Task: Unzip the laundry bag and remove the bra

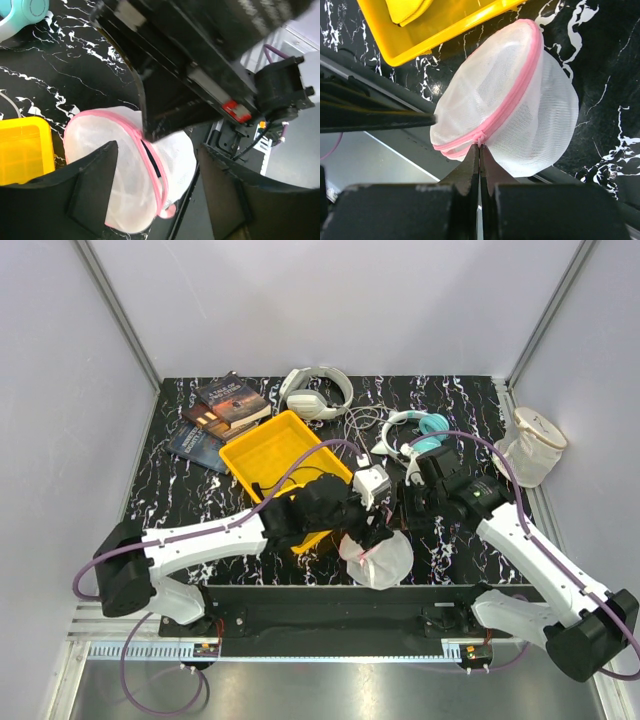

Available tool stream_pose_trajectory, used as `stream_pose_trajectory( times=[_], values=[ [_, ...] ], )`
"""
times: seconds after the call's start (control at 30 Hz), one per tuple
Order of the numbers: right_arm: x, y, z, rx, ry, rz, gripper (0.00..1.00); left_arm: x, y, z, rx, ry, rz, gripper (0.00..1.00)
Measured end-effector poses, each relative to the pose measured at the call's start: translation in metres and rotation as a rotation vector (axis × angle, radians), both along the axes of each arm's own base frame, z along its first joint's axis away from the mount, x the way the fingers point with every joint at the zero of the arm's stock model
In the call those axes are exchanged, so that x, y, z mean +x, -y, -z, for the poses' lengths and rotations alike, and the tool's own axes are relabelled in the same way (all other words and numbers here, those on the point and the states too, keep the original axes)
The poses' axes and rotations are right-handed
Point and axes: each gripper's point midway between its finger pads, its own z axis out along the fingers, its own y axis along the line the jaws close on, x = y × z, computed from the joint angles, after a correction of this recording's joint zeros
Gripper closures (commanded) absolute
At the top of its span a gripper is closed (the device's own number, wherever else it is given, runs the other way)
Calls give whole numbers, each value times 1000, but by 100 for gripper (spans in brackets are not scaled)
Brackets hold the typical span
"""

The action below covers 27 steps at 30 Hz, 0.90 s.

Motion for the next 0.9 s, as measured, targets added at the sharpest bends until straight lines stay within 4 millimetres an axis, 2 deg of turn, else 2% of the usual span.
stream_pose_trajectory(
  times=[0.07,0.23,0.33,0.37,0.53,0.63,0.67,0.7,0.73,0.9],
  values=[
    [-2,-1,-2,7,5,-8,100,3,3,4,9,-3,-7,41],
    [-3,-1,-6,17,17,-9,100,4,3,29,76,-39,-20,45],
    [-3,-1,-6,15,19,-7,100,4,1,36,99,-52,-26,50],
    [-3,-1,-6,14,19,-6,100,4,0,36,100,-53,-26,55],
    [-2,0,-5,11,21,-3,100,3,0,37,99,-61,-30,67],
    [-2,0,-5,10,21,-3,100,3,0,38,99,-67,-32,81],
    [-2,0,-5,10,21,-3,100,2,0,39,99,-69,-32,87],
    [-2,0,-5,10,21,-3,100,2,0,39,98,-72,-34,97],
    [-2,0,-5,10,21,-2,100,2,0,39,97,-75,-35,100],
    [-1,2,-3,-2,14,18,100,4,0,39,95,-70,-37,100]
  ],
)
